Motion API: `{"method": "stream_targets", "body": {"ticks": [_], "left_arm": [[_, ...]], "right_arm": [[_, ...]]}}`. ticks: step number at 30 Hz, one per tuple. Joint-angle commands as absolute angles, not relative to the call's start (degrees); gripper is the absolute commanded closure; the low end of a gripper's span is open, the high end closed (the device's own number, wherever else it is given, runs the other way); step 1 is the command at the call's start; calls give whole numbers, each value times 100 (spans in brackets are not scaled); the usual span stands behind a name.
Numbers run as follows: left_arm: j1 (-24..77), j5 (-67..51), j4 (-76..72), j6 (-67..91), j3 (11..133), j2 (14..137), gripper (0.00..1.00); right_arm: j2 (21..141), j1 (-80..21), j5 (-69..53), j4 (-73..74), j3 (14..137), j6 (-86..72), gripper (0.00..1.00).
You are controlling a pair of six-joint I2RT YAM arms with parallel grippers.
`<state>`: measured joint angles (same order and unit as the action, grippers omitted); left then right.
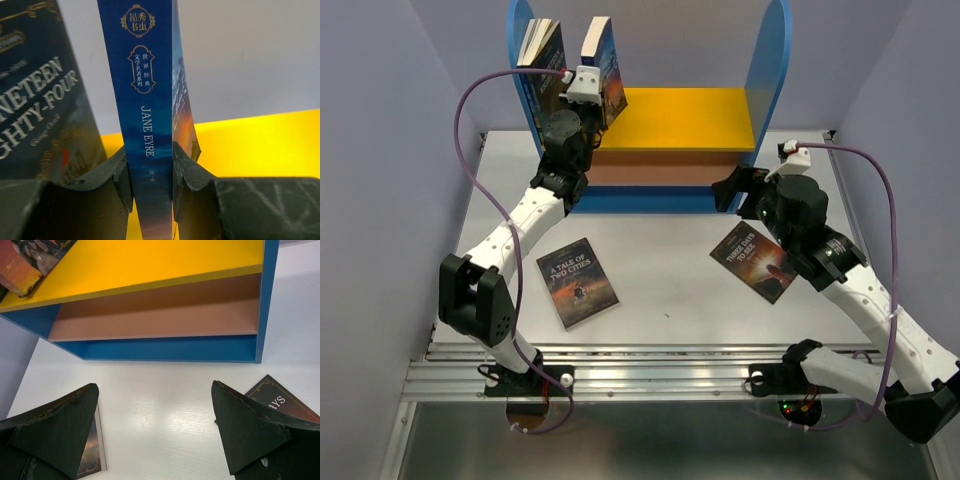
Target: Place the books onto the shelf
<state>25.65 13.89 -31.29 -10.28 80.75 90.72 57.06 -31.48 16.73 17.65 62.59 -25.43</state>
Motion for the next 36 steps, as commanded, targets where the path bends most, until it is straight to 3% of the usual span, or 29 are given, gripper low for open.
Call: {"method": "stream_targets", "body": {"ticks": [1,9,15,36], "left_arm": [[2487,1836,-4553,-1187,8657,8806,100],[2365,2812,-4929,-1467,8237,8719,100],[2189,2848,-6037,-1775,7612,8613,100],[1969,3032,-6284,-1265,7049,8402,100]], "right_arm": [[5757,-3129,1863,1670,6583,-2382,0],[5845,-3129,1863,1661,6583,-2320,0],[5845,-3129,1828,1661,6583,-2277,0],[5766,-3129,1670,1661,6574,-2276,0]]}}
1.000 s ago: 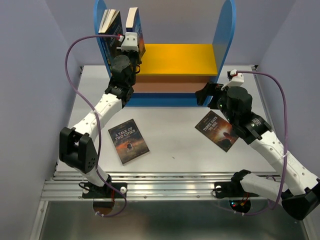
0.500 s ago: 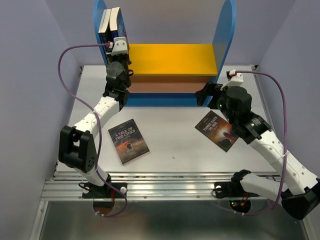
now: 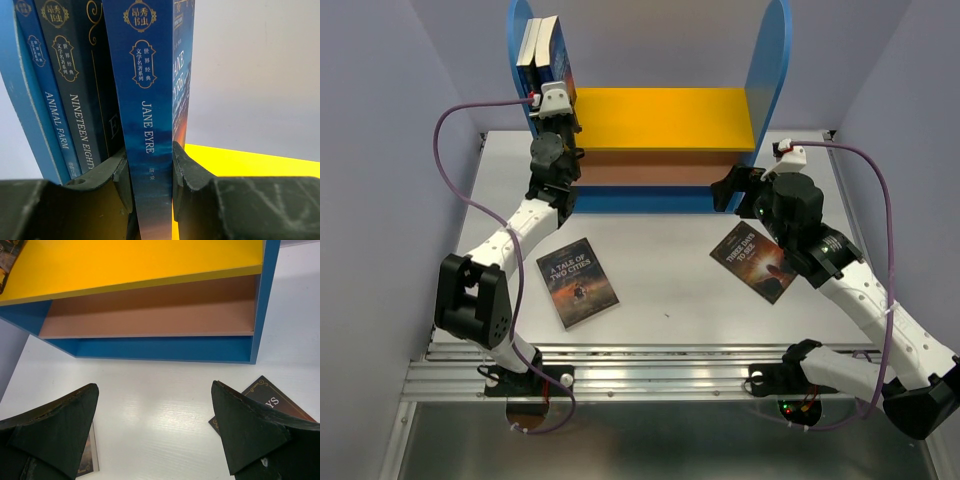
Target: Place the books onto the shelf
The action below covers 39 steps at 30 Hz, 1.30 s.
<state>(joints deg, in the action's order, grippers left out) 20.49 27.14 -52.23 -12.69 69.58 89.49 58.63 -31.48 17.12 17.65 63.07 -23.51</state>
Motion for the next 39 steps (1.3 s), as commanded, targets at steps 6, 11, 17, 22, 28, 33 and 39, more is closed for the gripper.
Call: {"method": "stream_targets", "body": {"ticks": [6,11,17,22,28,33,39], "left_arm": [[1978,2909,-6012,-1283,7137,8437,100],[1969,3041,-5731,-1327,7356,8525,94],[1969,2997,-5660,-1283,7312,8473,71],[1978,3067,-5634,-1239,7286,8429,68],[1978,3138,-5538,-1213,7277,8332,51],[1986,3146,-5485,-1187,7260,8262,47],[2004,3173,-5458,-1081,7198,8156,46]], "right_arm": [[5695,-3129,1705,1661,6539,-2294,0],[5660,-3129,1705,1661,6522,-2303,0],[5678,-3129,1714,1661,6513,-2285,0],[5704,-3129,1670,1661,6513,-2303,0],[5739,-3129,1635,1661,6530,-2320,0],[5739,-3129,1617,1661,6522,-2320,0],[5748,-3129,1547,1661,6539,-2329,0]]}}
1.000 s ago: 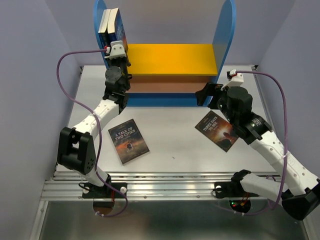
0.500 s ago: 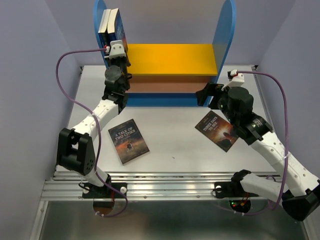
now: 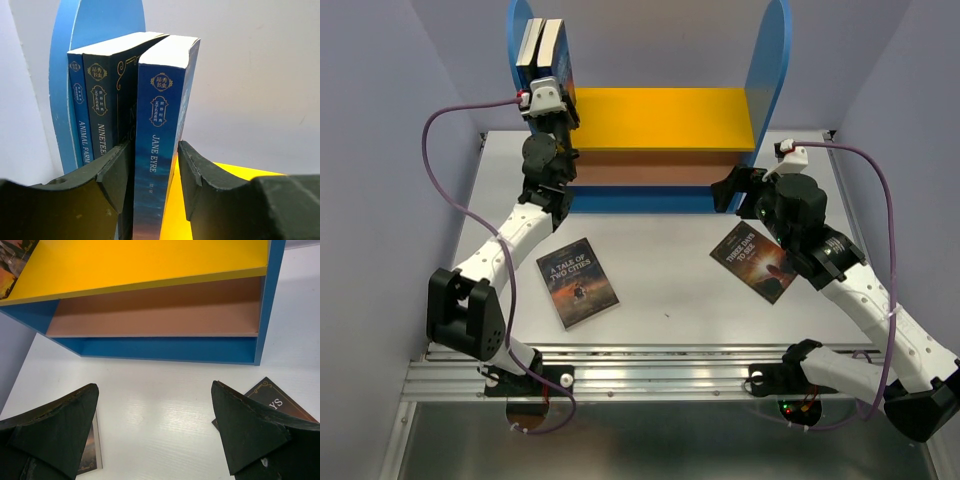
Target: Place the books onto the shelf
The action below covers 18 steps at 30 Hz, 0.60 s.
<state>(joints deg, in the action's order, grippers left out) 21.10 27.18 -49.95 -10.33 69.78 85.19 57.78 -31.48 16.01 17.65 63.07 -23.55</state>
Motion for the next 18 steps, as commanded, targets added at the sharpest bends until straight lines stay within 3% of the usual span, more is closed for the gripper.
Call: {"method": "stream_targets", "body": {"ticks": [1,8,9,10,14,18], "left_arm": [[2004,3208,-5432,-1064,7190,8130,45],[2065,3147,-5221,-897,7172,7805,34],[2083,3068,-4994,-853,7189,7709,22],[2083,3076,-4905,-792,7207,7665,18],[2127,3287,-4615,-651,7155,7375,14],[2127,3533,-4290,-528,7093,7085,1]], "right_arm": [[5748,-3129,1538,1661,6530,-2338,0],[5748,-3129,1477,1661,6548,-2355,0],[5748,-3129,1450,1652,6548,-2364,0],[5748,-3129,1433,1661,6557,-2364,0],[5731,-3129,1345,1661,6574,-2382,0],[5713,-3129,1275,1661,6548,-2399,0]]}}
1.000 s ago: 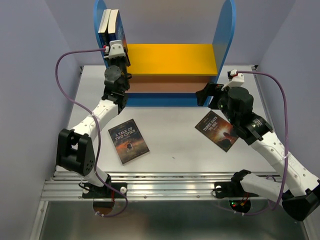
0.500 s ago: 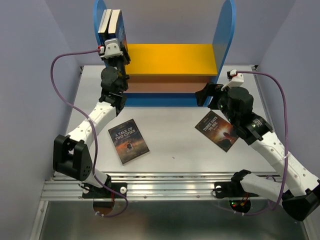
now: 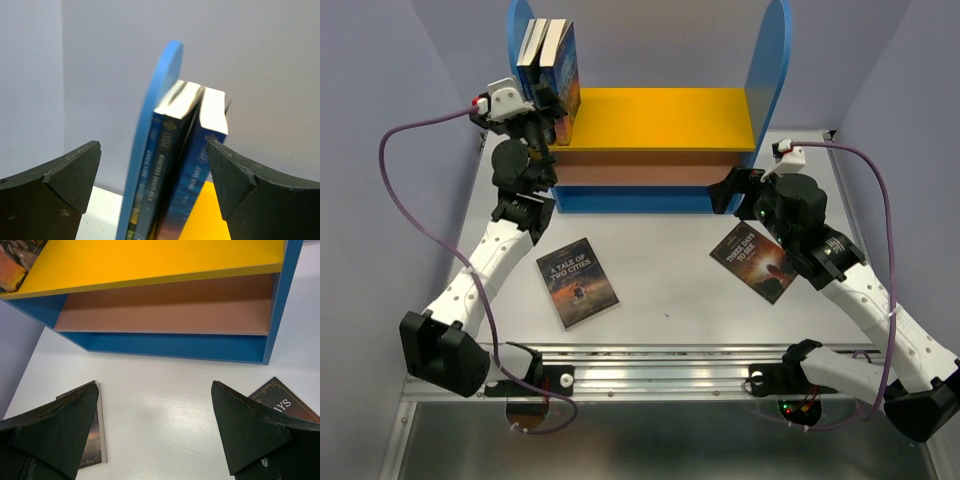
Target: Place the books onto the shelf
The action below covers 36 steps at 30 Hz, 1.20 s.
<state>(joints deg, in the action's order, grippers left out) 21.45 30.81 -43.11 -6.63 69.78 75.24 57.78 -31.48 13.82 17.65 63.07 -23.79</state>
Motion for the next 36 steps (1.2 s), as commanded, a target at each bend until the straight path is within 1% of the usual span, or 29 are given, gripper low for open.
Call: {"method": "stream_targets", "body": {"ticks": [1,6,9,12,16,18,19,22,26,28,30,31,32,34,35,36], "left_arm": [[2127,3551,-4193,-501,7067,6997,1],[2136,3165,-3859,-176,6926,6294,1],[2206,2280,-3604,-35,6873,5942,1],[2425,1795,-3262,106,7013,5792,1],[2917,811,-2517,9,7417,6072,1],[3198,388,-2138,-158,7847,6318,1],[3243,65,-1866,-132,7988,6598,1],[3278,-255,-1653,-35,8489,7143,1],[3296,-62,-1310,202,9183,7838,1],[3296,472,-1266,176,9500,8207,1],[3305,755,-1205,123,9886,8489,1],[3305,1147,-1134,123,10062,8656,1],[3305,1308,-934,132,10255,8997,1],[3322,1897,-617,149,11044,9498,1],[3322,2029,-572,89,11170,9658,1],[3340,2491,-563,70,11275,9781,1]], "right_arm": [[5713,-3129,1257,1670,6548,-2391,0],[5687,-3129,1257,1661,6548,-2399,0],[5687,-3129,1248,1652,6539,-2399,0],[5687,-3129,1274,1661,6521,-2399,0],[5687,-3129,1274,1661,6521,-2408,0],[5695,-3129,1274,1670,6513,-2408,0],[5687,-3129,1274,1661,6504,-2417,0],[5669,-3129,1266,1670,6478,-2417,0],[5599,-3129,1309,1670,6460,-2391,0],[5590,-3129,1362,1661,6460,-2364,0],[5599,-3129,1388,1661,6460,-2356,0],[5607,-3129,1389,1661,6460,-2355,0],[5616,-3129,1389,1661,6460,-2347,0],[5616,-3129,1406,1670,6451,-2338,0],[5616,-3129,1424,1661,6451,-2338,0],[5616,-3129,1459,1661,6451,-2338,0]]}}
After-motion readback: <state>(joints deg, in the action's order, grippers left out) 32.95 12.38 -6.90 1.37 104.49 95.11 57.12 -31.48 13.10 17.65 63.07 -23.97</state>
